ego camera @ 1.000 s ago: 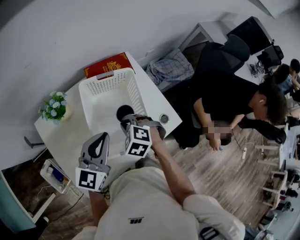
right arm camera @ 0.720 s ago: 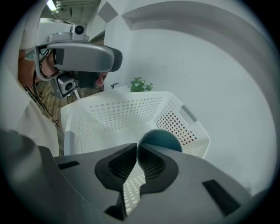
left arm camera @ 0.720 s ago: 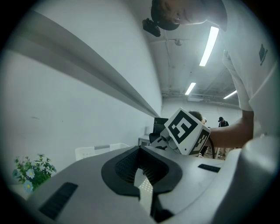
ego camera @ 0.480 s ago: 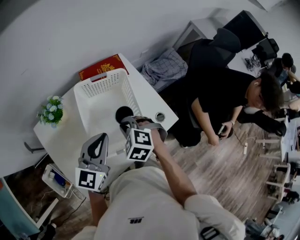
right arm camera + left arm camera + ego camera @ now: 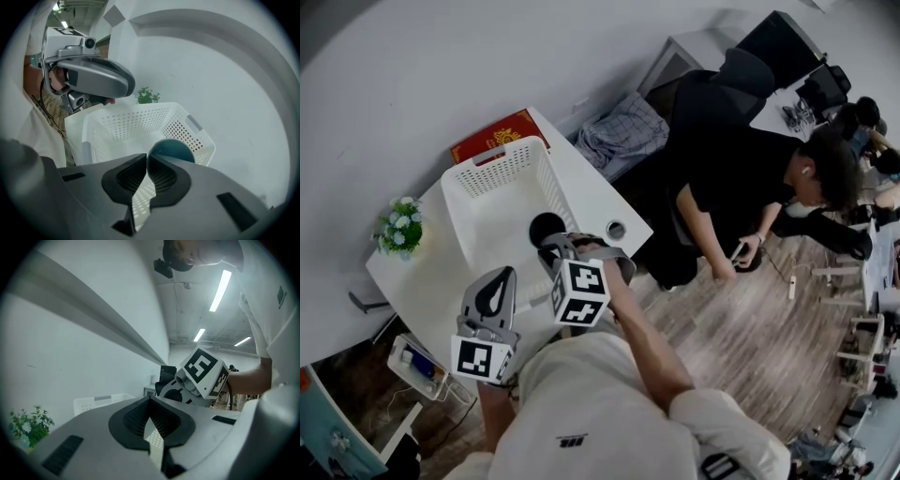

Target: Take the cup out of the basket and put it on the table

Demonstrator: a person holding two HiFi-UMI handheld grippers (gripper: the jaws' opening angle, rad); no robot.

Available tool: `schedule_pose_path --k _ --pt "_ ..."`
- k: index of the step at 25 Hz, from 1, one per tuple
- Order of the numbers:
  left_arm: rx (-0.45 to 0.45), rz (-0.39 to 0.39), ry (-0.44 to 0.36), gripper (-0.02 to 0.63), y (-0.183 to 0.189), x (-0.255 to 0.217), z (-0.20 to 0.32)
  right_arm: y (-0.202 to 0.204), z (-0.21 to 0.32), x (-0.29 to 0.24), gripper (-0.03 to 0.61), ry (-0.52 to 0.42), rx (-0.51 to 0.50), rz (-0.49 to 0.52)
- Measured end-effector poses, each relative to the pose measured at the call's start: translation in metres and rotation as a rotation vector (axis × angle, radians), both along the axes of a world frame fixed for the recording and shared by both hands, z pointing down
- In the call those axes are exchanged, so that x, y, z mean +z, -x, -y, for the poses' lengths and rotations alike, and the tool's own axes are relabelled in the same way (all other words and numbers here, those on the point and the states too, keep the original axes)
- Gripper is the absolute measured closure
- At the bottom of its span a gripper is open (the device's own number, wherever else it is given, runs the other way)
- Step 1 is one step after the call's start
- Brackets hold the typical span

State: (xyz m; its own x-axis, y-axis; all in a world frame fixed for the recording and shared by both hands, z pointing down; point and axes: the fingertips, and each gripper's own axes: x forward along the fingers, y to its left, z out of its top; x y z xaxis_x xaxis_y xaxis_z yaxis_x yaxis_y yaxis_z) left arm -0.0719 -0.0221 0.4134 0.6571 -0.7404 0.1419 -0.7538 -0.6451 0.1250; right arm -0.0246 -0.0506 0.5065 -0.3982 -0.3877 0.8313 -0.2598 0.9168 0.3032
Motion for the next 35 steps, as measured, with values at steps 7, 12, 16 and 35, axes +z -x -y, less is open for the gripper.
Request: schedule_pose_path --k 7,12,16,35 --pt "0.014 -0.010 0.003 0.604 -0.005 -0.001 -0.002 -0.005 -0.005 -0.016 0.546 -0.021 0.015 0.014" --pt "0.031 -0.011 0.008 0.604 -0.007 0.001 -0.002 -0.007 -0.008 -0.023 0.546 -0.033 0.028 0.021" --pt "0.046 -0.011 0.000 0.604 -0.012 -0.001 -0.001 -0.012 -0.010 -0.028 0.546 -0.042 0.043 0.023" --pt "0.114 -0.014 -0.013 0.604 -0.024 -0.003 -0.003 -0.030 -0.022 -0.065 0.546 -0.099 0.114 0.065"
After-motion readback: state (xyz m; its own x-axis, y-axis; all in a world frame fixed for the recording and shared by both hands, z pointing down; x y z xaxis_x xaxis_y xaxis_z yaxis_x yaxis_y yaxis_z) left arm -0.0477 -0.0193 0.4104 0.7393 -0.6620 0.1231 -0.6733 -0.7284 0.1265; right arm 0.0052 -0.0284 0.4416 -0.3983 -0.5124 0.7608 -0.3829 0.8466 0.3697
